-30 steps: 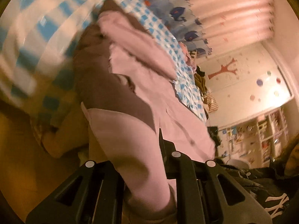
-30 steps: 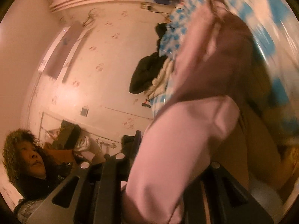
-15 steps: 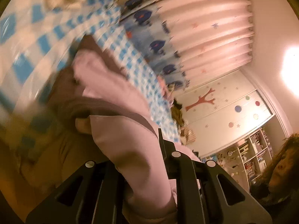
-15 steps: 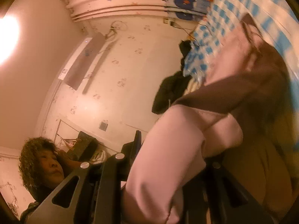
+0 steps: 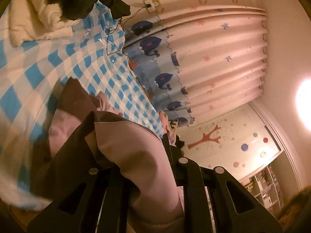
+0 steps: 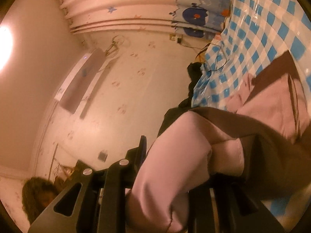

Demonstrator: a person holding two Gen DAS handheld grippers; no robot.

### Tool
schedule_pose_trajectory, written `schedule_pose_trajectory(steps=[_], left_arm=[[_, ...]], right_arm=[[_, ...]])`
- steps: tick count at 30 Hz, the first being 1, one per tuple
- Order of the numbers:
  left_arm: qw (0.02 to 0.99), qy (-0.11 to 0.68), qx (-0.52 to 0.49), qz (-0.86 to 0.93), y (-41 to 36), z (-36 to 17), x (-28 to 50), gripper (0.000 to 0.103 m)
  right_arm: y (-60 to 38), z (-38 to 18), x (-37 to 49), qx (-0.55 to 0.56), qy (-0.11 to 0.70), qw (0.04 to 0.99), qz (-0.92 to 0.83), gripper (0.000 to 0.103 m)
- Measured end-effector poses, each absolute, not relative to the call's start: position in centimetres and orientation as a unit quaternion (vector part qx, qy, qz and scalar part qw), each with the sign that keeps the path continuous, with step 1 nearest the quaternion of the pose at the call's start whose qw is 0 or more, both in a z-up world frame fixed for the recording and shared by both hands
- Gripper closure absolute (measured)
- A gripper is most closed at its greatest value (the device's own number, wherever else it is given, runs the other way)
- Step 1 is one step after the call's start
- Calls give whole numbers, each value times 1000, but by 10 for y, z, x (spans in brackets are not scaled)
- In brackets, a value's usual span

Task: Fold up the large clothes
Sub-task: 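Lift the hem with both grippers and fold it toward the collar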

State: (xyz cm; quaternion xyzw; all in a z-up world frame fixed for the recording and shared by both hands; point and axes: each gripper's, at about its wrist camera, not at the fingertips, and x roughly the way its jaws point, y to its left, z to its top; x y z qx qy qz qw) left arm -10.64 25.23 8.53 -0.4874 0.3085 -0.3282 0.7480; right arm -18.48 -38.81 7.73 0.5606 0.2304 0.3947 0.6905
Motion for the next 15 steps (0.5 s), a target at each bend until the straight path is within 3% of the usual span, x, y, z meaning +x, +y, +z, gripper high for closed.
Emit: schedule_pose_trajectory(steps=[15], left_arm=[[749, 356, -504, -242, 223, 35, 36, 92]], right_arm=[[-408, 8, -46, 603, 299, 682, 286, 80]])
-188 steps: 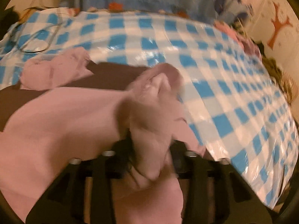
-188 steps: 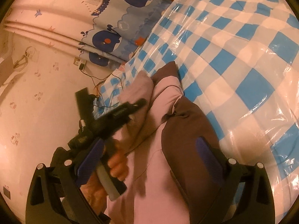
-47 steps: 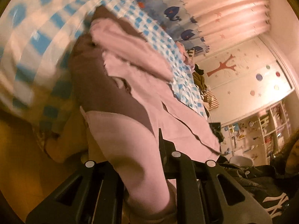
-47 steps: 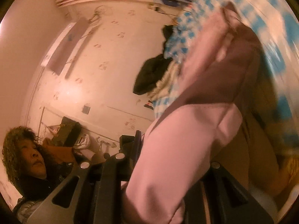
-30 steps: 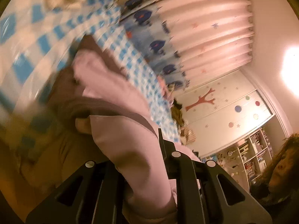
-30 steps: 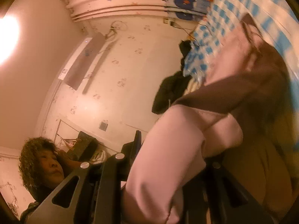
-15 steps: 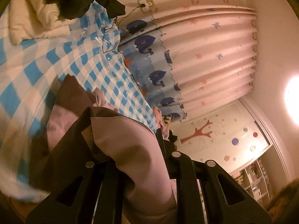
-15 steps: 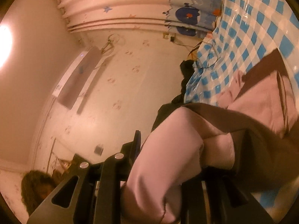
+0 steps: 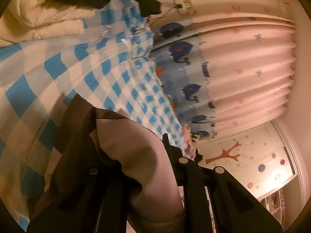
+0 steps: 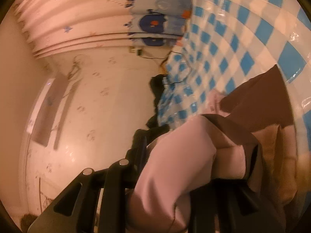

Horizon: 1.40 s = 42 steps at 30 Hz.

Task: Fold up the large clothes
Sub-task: 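Lift the hem with both grippers and fold it toward the collar, then open both grippers and release the folded hem onto the jacket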

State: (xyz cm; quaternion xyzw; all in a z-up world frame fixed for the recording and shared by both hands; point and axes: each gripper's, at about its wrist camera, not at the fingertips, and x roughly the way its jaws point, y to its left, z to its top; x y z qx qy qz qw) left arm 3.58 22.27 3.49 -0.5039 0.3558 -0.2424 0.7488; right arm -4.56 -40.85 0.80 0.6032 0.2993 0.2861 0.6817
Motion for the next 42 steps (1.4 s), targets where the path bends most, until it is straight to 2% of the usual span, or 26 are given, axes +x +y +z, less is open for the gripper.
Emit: schedule_pose_trajectory(steps=[8, 13, 15, 17, 18, 19, 20, 21, 22, 24, 28, 31, 35, 38, 40, 42], left_arm=[[753, 388, -499, -181, 211, -18, 89, 92], [748, 421, -494, -140, 203, -57, 117, 88], [744, 430, -493, -134, 203, -67, 124, 88], [735, 443, -496, -135, 203, -73, 131, 85], [729, 446, -500, -139, 204, -73, 133, 80], [720, 447, -510, -148, 205, -71, 135, 69], [708, 445, -524, -160, 206, -68, 137, 61], [694, 439, -543, -174, 208, -63, 139, 45], [686, 429, -558, -182, 209, -57, 138, 31], [679, 401, -582, -200, 210, -41, 138, 15], [692, 328, -594, -245, 212, 10, 131, 13], [751, 319, -513, -267, 193, 54, 114, 12], [839, 359, -283, -295, 115, 90, 76, 12], [868, 377, -157, -283, 62, 81, 65, 12], [882, 382, -94, -260, 33, 66, 71, 12], [878, 411, -77, -235, 17, 39, 91, 12]], right_arm=[[-411, -38, 2, 611, 350, 670, 234, 80], [-415, -76, 26, 630, 383, 644, 203, 79], [-416, -85, 33, 643, 390, 628, 202, 76], [-419, -91, 38, 660, 390, 607, 209, 68], [-420, -89, 38, 666, 386, 601, 215, 55], [-421, -86, 38, 672, 377, 596, 224, 38], [-422, -78, 37, 677, 360, 595, 240, 30], [-421, -71, 38, 677, 352, 597, 247, 16], [-422, -62, 36, 676, 343, 602, 252, 9], [-421, -42, 33, 664, 330, 621, 255, 7], [-407, -2, 26, 588, 359, 687, 231, 7], [-372, 31, 17, 469, 404, 756, 213, 7], [-307, 57, 2, 250, 452, 840, 165, 7], [-265, 57, 6, 119, 461, 871, 121, 7], [-257, 48, 14, 93, 462, 878, 87, 7], [-254, 34, 28, 81, 464, 880, 66, 7]])
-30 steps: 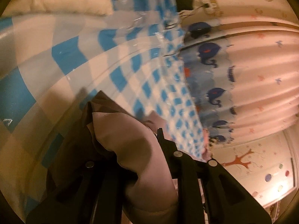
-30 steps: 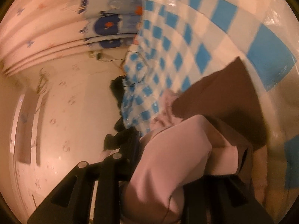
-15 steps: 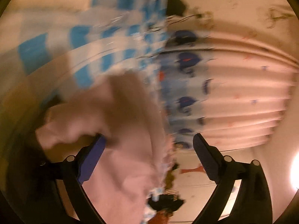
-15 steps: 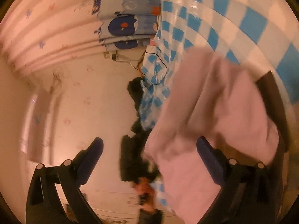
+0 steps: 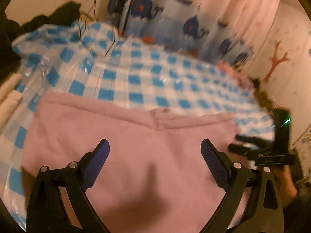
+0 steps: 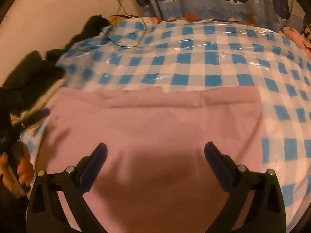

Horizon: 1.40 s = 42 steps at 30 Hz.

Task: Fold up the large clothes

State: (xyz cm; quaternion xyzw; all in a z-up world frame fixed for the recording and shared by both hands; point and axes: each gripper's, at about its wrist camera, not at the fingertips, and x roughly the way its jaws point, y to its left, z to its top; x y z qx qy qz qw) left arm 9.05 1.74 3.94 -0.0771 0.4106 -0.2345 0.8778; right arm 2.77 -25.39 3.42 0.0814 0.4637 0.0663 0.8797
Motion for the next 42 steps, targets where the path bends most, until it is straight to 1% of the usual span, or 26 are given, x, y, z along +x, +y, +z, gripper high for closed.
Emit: schedule_pose_trajectory(steps=[3, 5, 7, 11, 14, 15, 18, 20, 21, 23, 25, 26, 30, 33, 35, 38, 40, 42], left_arm=[[872, 448, -66, -183, 17, -1, 120, 12], [861, 476, -84, -160, 22, -31, 144, 12], [860, 482, -88, -146, 22, -44, 156, 12], [857, 499, -62, -117, 15, -61, 171, 12], [849, 512, -51, -118, 13, -52, 165, 12], [851, 506, -63, -122, 19, -43, 159, 12], [874, 460, -103, -120, 51, -5, 133, 12], [889, 437, -96, -97, 74, 8, 119, 12], [891, 436, -94, -85, 81, 8, 119, 12], [885, 452, -102, -54, 101, -7, 126, 12], [873, 472, -116, -43, 115, -35, 137, 12], [868, 479, -120, -46, 117, -48, 140, 12], [874, 475, -97, -37, 106, -70, 146, 10], [864, 495, -89, -36, 106, -68, 149, 10], [863, 494, -95, -37, 111, -52, 139, 12], [875, 461, -134, -64, 125, -15, 96, 12], [886, 441, -123, -78, 124, 0, 66, 12], [888, 438, -110, -84, 121, -2, 45, 12]], right_arm=[[-255, 3, 60, 60, 484, 872, 33, 7], [-254, -21, 82, 51, 498, 865, 24, 7], [-252, -35, 105, 47, 507, 861, 17, 6], [-251, -57, 141, 43, 540, 840, 15, 6], [-251, -57, 143, 40, 569, 821, 19, 6], [-254, -43, 136, 43, 560, 827, 23, 6], [-271, -1, 106, 54, 493, 868, 17, 6], [-287, 12, 97, 42, 470, 882, -12, 6], [-294, 9, 99, 43, 474, 879, -21, 6], [-311, -8, 107, 59, 496, 865, -39, 6], [-324, -39, 113, 70, 518, 851, -56, 6], [-328, -55, 114, 95, 524, 846, -43, 6], [-328, -68, 117, 102, 516, 849, -43, 6], [-334, -71, 121, 107, 535, 837, -41, 6], [-329, -56, 119, 79, 546, 833, -52, 6], [-313, -10, 81, 85, 499, 862, -16, 6], [-294, 15, 50, 55, 468, 882, 9, 6], [-280, 18, 27, 34, 464, 885, 22, 6]])
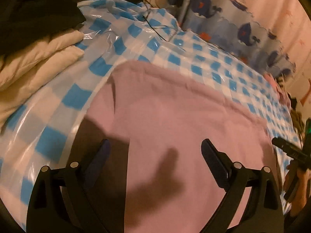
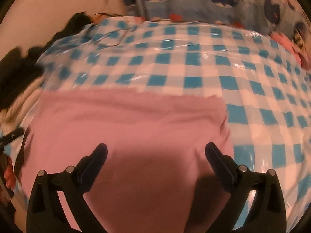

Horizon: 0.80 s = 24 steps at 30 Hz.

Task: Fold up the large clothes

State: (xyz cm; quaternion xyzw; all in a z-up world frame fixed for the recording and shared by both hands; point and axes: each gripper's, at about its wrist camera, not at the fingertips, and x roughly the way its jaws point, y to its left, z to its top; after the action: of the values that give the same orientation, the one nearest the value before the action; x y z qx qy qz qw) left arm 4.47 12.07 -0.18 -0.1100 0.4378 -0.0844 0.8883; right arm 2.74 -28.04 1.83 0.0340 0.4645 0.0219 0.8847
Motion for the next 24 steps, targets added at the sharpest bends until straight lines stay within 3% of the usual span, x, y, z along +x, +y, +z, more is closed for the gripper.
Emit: schedule_pose_trajectory(steps=[3, 5, 10, 16, 24], left_arm=[[881, 459, -85, -76, 117, -33, 36, 12], [881, 454, -94, -93, 118, -55, 35, 10], [871, 479, -73, -77, 116, -53, 38, 10], [877, 439, -174, -89, 178, -2, -35, 10], [805, 477, -341, -87, 245, -51, -109, 10]], right_arm=[[-274, -23, 21, 4, 497, 867, 13, 6], [-276, -47, 15, 2, 465, 885, 19, 5], [-278, -45, 19, -7, 496, 868, 25, 6], [-352, 24, -57, 173, 459, 869, 67, 6], [-441, -35, -142, 419, 482, 767, 69, 6]])
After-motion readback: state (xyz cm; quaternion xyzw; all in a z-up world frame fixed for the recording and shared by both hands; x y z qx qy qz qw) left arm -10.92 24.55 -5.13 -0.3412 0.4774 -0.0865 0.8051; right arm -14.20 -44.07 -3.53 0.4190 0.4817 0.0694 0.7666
